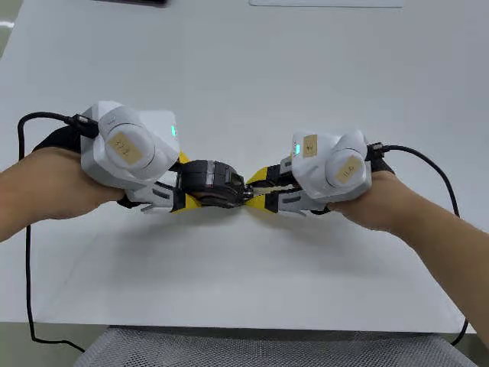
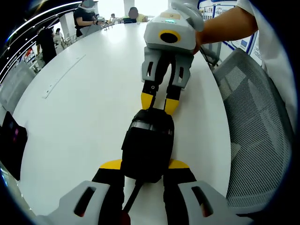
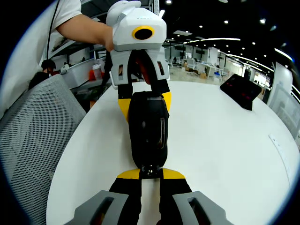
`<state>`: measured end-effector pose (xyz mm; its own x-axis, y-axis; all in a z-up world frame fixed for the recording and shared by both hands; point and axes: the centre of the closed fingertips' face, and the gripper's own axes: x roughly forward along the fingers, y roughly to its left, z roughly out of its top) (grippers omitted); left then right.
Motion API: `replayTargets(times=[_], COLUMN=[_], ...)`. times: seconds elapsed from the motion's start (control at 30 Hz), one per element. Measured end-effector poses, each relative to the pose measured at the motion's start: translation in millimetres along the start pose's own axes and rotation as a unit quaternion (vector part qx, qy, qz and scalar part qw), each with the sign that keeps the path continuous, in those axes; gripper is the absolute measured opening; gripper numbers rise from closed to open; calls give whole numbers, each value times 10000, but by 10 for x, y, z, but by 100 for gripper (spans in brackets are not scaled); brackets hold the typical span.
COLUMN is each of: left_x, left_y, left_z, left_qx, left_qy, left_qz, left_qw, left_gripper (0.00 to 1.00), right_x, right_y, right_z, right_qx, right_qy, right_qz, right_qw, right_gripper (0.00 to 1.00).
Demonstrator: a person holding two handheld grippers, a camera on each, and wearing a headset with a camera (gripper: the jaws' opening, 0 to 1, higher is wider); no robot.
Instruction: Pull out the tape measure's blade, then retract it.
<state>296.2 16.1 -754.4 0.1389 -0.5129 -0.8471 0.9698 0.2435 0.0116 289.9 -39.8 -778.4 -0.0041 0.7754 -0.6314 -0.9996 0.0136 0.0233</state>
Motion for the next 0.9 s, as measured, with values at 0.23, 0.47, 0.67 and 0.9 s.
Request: replayTargets(times=[0.23,0.47,0.67,0.9], left_x=[2,9,10,9], left_y=[0,-2,-7,-8], left_z=[-9,-4,1,2], left_qx=[69,119,89,99], left_qy=[58,52,54,55], left_qz=[4,8,11,6], left_qw=[10000,9999,9999,9999], left_gripper=[26,26,26,26], right_x=[-4,-17,-82,-174], right_y=[1,11,6,13], right_z=[-1,-10,-57,-119], right_qx=[11,-1,-5,24], right_qy=[-4,-4,26,65], right_qz=[5,21,-4,-37], right_qw=[10000,10000,10000,10000], right_gripper=[10,10,10,10])
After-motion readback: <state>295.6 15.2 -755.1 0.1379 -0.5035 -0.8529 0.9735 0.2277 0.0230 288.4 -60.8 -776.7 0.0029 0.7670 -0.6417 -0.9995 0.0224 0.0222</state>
